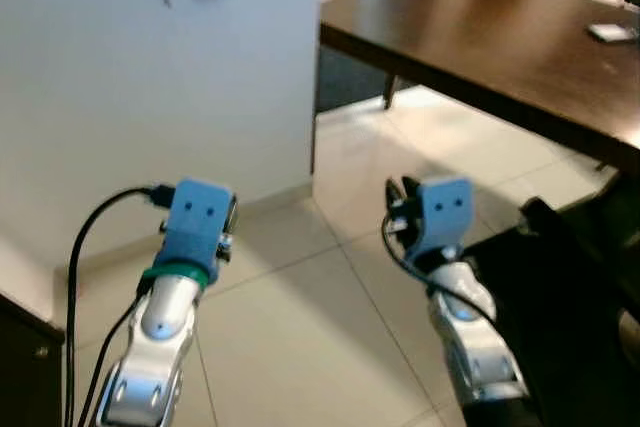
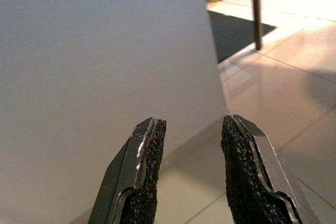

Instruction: Hang keys on a hook

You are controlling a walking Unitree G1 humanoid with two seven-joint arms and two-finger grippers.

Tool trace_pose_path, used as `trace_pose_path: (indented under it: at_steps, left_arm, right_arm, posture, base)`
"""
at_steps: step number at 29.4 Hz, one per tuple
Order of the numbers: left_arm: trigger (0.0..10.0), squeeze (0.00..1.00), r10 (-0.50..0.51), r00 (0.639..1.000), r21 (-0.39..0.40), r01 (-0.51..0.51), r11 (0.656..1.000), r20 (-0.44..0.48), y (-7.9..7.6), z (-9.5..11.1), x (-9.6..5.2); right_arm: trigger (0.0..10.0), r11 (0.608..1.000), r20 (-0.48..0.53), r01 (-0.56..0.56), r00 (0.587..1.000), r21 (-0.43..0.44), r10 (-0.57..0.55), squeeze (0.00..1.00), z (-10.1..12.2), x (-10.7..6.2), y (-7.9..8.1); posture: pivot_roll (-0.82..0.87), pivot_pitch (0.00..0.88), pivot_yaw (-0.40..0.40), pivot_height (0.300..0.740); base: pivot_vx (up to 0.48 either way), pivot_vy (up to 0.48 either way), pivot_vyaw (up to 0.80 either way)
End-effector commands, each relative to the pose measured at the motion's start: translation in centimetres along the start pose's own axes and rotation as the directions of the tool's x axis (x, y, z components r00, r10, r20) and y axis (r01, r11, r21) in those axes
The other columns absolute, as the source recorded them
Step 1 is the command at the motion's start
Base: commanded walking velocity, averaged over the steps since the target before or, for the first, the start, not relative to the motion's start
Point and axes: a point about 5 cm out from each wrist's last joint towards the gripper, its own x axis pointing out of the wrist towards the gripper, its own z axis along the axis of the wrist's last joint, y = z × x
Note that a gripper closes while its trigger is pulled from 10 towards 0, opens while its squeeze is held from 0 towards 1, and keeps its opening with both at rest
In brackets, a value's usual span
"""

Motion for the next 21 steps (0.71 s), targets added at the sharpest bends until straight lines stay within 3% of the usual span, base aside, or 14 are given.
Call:
trace_pose_path:
  at_steps: [1, 6, 21]
  left_arm:
    - [10.0, 0.00, -0.019, 0.999, -0.005, 0.019, 1.000, -0.040, -0.37, -0.56, -0.10]
    - [10.0, 0.00, -0.034, 0.996, -0.060, 0.028, 0.998, -0.086, -0.76, -0.76, -0.04]
    - [10.0, 0.00, -0.034, 0.994, -0.083, 0.025, 0.996, -0.102, -0.47, -0.90, 0.17]
  right_arm:
    - [10.0, 1.000, -0.018, 0.012, 1.000, 0.006, -0.011, 0.00, -0.31, -0.12, -0.36]
    - [10.0, 1.000, -0.019, 0.011, 1.000, 0.008, -0.011, 0.00, -0.32, -0.10, -0.38]
    - [10.0, 1.000, -0.024, 0.014, 1.000, 0.018, -0.013, 0.00, -0.39, -0.08, -0.37]
  posture:
    - [-0.12, 0.070, 0.121, 0.740]
    - [-0.12, 0.071, 0.121, 0.740]
    - [-0.12, 0.067, 0.123, 0.740]
  base:
    - [0.000, 0.000, -0.80]
    - [0.000, 0.000, -0.80]
    - [0.000, 0.000, -0.80]
